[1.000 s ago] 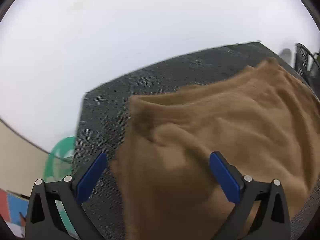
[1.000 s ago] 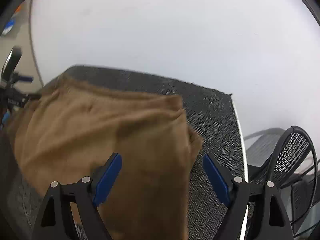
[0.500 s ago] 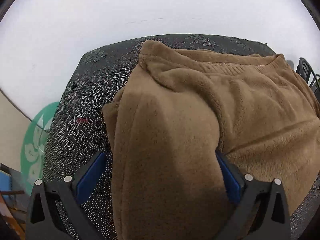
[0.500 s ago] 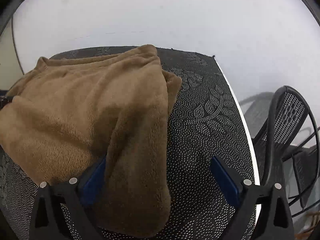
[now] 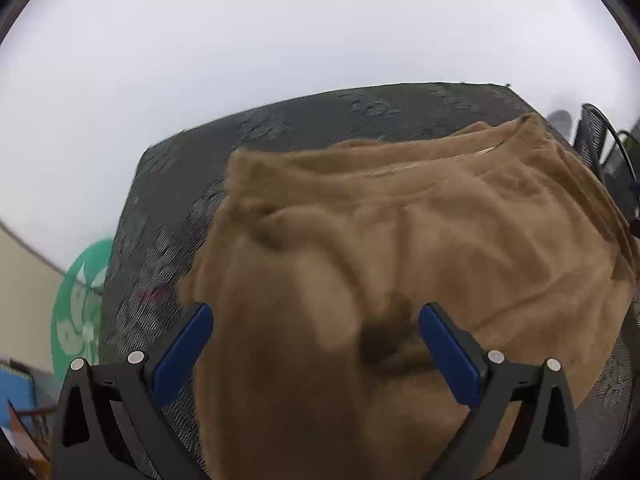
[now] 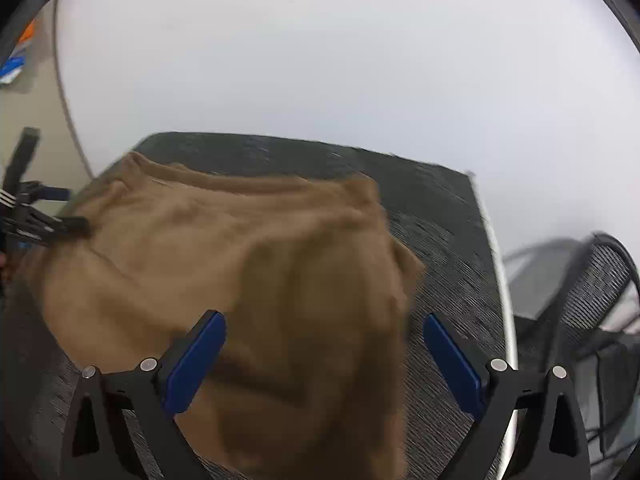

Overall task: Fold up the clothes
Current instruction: 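Press the folded blanket flat with both open grippers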

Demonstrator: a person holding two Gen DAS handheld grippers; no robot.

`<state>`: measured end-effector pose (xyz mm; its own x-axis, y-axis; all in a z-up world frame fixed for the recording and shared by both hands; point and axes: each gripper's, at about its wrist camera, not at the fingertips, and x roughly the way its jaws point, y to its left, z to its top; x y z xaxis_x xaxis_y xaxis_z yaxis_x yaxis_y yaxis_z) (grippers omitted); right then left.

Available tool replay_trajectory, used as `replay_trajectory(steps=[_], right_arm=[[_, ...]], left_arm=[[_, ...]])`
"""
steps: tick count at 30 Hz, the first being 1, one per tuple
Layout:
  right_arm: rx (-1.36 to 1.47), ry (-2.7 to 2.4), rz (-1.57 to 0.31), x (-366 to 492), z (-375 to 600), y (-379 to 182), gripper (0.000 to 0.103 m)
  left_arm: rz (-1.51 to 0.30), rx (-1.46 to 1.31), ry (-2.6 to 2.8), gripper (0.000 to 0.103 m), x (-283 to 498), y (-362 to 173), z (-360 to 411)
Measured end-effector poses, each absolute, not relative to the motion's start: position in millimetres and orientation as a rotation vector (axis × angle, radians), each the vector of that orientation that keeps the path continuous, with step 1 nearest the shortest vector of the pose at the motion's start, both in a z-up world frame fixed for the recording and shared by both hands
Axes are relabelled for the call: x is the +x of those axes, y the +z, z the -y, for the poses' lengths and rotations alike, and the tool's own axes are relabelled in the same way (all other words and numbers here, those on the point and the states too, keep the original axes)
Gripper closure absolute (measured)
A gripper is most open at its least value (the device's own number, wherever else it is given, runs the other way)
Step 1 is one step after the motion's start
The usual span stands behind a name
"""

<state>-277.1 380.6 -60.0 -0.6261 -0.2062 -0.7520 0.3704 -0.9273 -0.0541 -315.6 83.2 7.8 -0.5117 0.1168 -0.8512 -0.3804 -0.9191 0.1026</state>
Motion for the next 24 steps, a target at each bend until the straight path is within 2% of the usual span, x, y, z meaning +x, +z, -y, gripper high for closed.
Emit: replay_trajectory(steps=[4,9,15,19,22,24], right_arm=[[1.158,-2.471,-0.341,-302.9,-345.6,-70.0,0.003],[1.269,-2.388,-0.270,-344.6,-324.9,-92.1,0.003],[1.408,-2.368,-0.314,-393.2,-313.0,-116.3,0.003],[1.478,-2.414,-0.357,-420.3,-319.2,-137.5,0.003],[1.472,-2.434,-0.236,-432.0,-334.7,-141.3,0.002],[1.463,-2.442,-0.255,-432.8,-334.3,-142.2,0.002]], left_arm=[[-0.446,-1.397,2.447,0.000,-337.2,0.7,-105.2],[-0.311,-1.526,2.411,0.000,-373.2,-13.6,-103.5],[-0.194,-1.621,2.438,0.000,-408.1,-33.8,-88.2],[-0.176,-1.577,2.493,0.000,-413.6,-41.9,-82.1],[-0.138,-1.506,2.529,0.000,-408.0,-43.0,-75.1],[-0.092,-1.470,2.537,0.000,-406.4,-42.5,-67.7]])
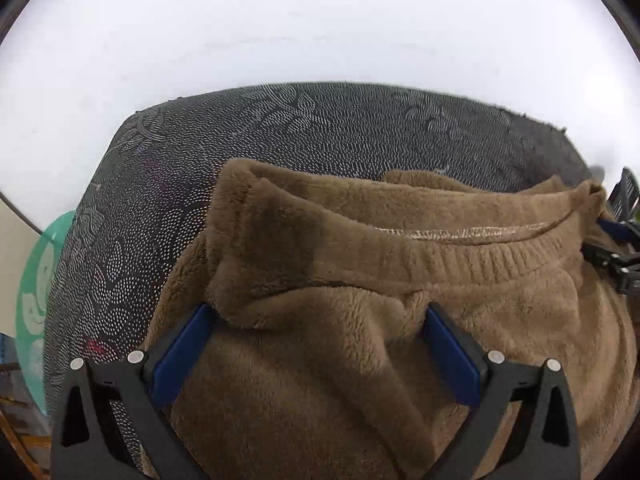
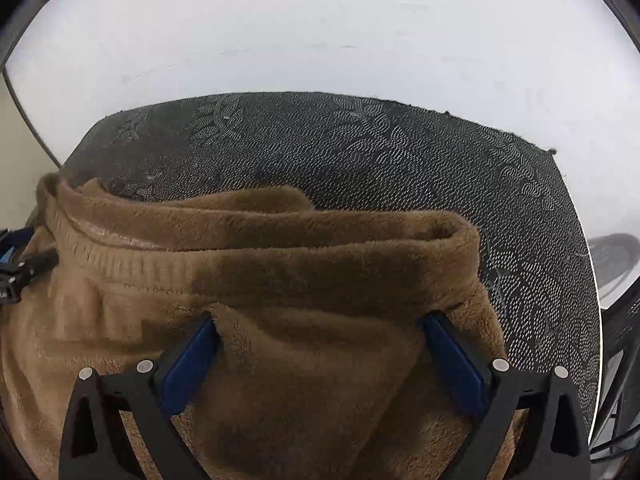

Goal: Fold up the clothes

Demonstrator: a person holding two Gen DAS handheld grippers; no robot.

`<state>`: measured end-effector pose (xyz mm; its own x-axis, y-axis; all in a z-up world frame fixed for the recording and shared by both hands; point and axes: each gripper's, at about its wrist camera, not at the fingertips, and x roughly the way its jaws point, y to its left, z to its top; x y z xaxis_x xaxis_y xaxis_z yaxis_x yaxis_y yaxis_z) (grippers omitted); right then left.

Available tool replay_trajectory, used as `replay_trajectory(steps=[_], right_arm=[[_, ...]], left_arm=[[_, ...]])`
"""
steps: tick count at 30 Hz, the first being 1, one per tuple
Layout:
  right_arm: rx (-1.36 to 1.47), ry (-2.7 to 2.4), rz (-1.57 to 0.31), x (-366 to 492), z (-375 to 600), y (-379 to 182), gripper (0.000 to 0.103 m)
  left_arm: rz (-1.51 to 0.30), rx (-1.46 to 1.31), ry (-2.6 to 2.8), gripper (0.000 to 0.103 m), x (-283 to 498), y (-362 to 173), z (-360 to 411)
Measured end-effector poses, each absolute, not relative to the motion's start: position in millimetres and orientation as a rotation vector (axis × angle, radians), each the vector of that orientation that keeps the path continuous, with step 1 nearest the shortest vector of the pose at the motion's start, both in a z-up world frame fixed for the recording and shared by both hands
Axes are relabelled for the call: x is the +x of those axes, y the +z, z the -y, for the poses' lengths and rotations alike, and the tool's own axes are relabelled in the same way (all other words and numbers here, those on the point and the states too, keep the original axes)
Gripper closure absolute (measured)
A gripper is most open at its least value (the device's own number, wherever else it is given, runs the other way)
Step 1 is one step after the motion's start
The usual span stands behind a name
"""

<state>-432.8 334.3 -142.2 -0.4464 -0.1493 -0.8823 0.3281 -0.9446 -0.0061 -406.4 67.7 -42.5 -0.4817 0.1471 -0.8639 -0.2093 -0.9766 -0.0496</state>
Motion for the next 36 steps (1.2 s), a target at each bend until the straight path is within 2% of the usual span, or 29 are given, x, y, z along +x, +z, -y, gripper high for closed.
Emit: replay_trajectory(steps=[5,13,16,19,27,36], right_arm=[[1.462,-2.443,-0.285,-429.6,-332.6,-142.9,0.001],[1.405,-2.395,-0.241,-415.9,-318.9,-115.2,0.001],[1.413,-2.361,-0.334,-416.0,-297.9,-118.5,0.001],[1.436,-2.349,-0.465,-421.4,-277.1,-133.7,0.001],[1.388,-2.464,-0.325,-448.5,-294.4,-139.4,0.001],[1.357,-2.449,-0.298,-431.1,-303.4,-131.1,0.001]], left_arm=[[-0.070,-1.488,2.519,0.000,-405.9,-39.4,-65.4],[-0.306,-1.520,2.535,0.000,-423.5,-13.8,-96.7],[-0.370,-1.585,2.534,0.000,-441.1,-23.5,-103.2],[-0.330,-1.608,2.530,0.000,-449.9,-33.6,-98.4],[0.074,-1.590,2.562,0.000,-457.6,-47.7,-51.7],[-0.016,-1.579,2.561,0.000,-450.9,-31.7,-57.3]])
